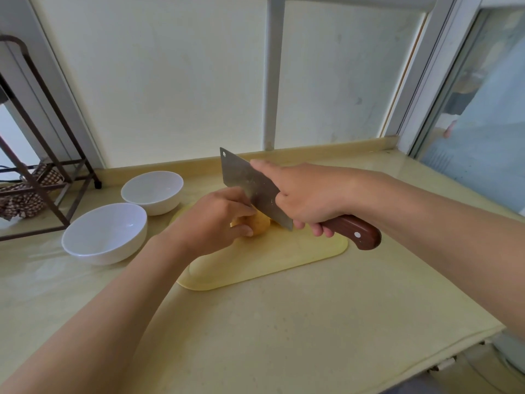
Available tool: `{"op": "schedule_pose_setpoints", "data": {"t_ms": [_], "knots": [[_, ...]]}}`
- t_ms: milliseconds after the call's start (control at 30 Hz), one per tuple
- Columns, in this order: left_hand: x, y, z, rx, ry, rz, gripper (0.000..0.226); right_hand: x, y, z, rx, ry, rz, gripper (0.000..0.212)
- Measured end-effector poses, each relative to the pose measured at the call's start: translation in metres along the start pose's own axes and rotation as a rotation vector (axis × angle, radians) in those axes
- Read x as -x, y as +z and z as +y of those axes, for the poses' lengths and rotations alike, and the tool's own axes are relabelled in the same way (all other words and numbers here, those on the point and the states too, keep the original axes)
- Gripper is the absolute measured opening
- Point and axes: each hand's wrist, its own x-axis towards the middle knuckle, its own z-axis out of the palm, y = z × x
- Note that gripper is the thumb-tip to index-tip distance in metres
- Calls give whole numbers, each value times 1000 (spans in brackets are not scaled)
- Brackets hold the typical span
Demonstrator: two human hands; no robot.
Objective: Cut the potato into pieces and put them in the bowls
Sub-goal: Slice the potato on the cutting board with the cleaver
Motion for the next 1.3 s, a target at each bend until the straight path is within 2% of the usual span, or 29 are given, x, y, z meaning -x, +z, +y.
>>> {"op": "schedule_pose_setpoints", "data": {"t_ms": [400,800,1000,1300], "knots": [[2,2,-2,34,28,17,32,-29,48,11,1,24,-35,84],[10,5,0,-28,67,53,28,-30,38,16,-118,24,-3,81],[14,6,-1,-66,79,39,35,-14,27,14,-176,10,22,82],[16,7,-3,-62,93,77,27,-8,7,6,-152,0,88,84]]}}
